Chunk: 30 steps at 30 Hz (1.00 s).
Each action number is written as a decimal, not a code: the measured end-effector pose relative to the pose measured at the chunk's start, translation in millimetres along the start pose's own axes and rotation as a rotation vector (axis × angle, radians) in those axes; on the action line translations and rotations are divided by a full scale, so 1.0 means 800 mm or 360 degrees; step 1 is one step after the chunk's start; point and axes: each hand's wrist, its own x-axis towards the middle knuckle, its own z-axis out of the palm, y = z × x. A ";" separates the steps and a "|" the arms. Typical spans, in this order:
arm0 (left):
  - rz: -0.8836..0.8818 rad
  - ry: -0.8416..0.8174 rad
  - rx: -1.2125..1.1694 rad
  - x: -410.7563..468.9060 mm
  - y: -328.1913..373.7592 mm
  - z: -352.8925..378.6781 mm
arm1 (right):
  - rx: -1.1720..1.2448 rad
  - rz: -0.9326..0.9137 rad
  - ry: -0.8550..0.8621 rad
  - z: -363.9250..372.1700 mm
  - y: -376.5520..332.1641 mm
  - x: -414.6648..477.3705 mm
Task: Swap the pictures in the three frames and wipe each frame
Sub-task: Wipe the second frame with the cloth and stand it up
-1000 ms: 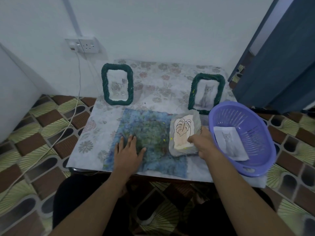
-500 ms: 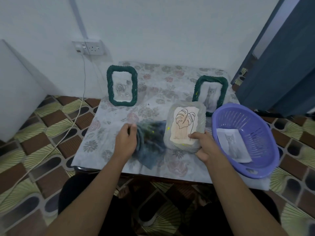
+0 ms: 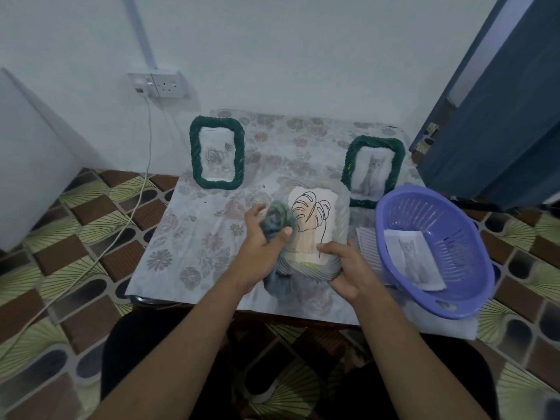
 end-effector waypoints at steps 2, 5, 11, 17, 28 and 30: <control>-0.0070 0.0253 0.0137 0.003 -0.007 0.003 | 0.0005 0.0035 0.0003 -0.001 0.004 0.001; -0.0122 0.0486 0.0412 0.004 -0.002 0.006 | -0.0015 0.0064 -0.0020 0.000 0.009 0.001; -0.0143 0.0553 0.0500 0.008 0.010 -0.001 | 0.0005 0.0092 0.0027 0.009 0.012 -0.004; -0.0180 0.0104 -0.0041 -0.003 -0.011 -0.009 | -0.0009 0.0064 0.0096 0.006 0.005 -0.003; -0.0121 0.0682 0.0274 0.004 0.005 -0.005 | 0.0048 0.0099 -0.0153 0.019 0.013 -0.020; -0.0133 0.0581 0.0401 0.004 0.009 -0.007 | 0.0128 0.0122 -0.0197 0.016 0.007 -0.022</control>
